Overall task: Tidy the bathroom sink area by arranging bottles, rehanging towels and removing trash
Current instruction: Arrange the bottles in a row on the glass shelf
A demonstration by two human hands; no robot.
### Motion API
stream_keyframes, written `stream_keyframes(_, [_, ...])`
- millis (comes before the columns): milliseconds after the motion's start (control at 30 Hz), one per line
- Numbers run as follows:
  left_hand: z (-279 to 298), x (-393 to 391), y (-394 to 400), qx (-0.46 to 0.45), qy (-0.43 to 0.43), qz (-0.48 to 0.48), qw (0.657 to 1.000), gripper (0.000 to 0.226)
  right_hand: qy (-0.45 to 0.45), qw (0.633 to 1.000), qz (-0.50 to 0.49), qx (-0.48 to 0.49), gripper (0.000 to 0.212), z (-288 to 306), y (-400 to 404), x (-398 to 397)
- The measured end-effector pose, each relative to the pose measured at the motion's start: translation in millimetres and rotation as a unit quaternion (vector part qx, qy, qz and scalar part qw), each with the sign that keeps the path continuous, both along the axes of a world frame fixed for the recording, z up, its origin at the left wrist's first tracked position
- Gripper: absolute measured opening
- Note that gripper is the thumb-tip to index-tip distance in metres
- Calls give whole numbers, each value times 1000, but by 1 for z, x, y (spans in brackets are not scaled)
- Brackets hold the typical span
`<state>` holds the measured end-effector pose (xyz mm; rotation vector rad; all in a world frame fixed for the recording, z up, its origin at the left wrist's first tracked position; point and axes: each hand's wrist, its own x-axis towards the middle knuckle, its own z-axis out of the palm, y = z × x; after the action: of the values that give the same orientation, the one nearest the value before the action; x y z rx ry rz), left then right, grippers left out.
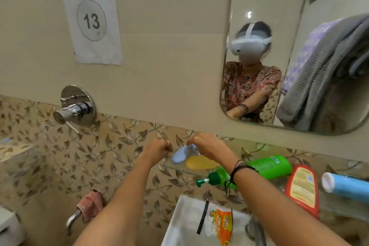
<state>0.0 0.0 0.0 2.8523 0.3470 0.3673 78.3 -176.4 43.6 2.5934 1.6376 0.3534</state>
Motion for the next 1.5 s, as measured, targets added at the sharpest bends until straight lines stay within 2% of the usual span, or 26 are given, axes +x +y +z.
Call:
stream_keyframes(67, [-3,8,-1,-89,-28,-1,996,22,8,1000,5,1,41,0,4,12])
stream_keyframes(267, [-13,12,-9,-237,-94,-34,966,16,-10,999,43,19,32,-14,12,22])
stream_keyframes(500, [-24,6,-10,-305,-132,-11,943,20,-18,998,54,40,23,-14,13,26])
stream_keyframes(567, [-21,6,-15,-357,-148,2,922,17,1,997,51,66,21,-11,9,26])
stream_keyframes(600, [-18,6,-18,-397,-170,8,902,16,27,994,40,95,21,-8,6,25])
stream_keyframes(700, [-1,3,-26,-458,-253,-6,852,26,186,957,-7,221,27,4,0,22])
stream_keyframes(767, [14,-2,-28,-465,-292,-29,835,23,293,915,-16,278,31,14,-3,17])
stream_keyframes(833, [29,-7,-30,-469,-312,-50,825,19,375,869,-10,322,24,23,-6,10])
stream_keyframes(900, [44,-11,-32,-485,-316,-69,812,17,415,840,1,349,16,32,-7,4])
stream_keyframes(1000, [67,-16,-35,-510,-318,-89,794,13,438,816,17,378,15,46,-9,-1])
stream_keyframes(1100, [88,-18,-34,-503,-320,-117,794,12,453,792,39,409,7,59,-12,-2])
stream_keyframes(1200, [92,-19,-30,-473,-314,-144,810,14,456,783,51,419,9,61,-16,-2])
stream_keyframes(1333, [67,-21,-27,-446,-284,-127,839,21,446,802,16,397,9,38,-15,-5])
stream_keyframes(1500, [31,-17,-17,-396,-238,-102,881,25,395,841,-62,365,26,6,-1,-10])
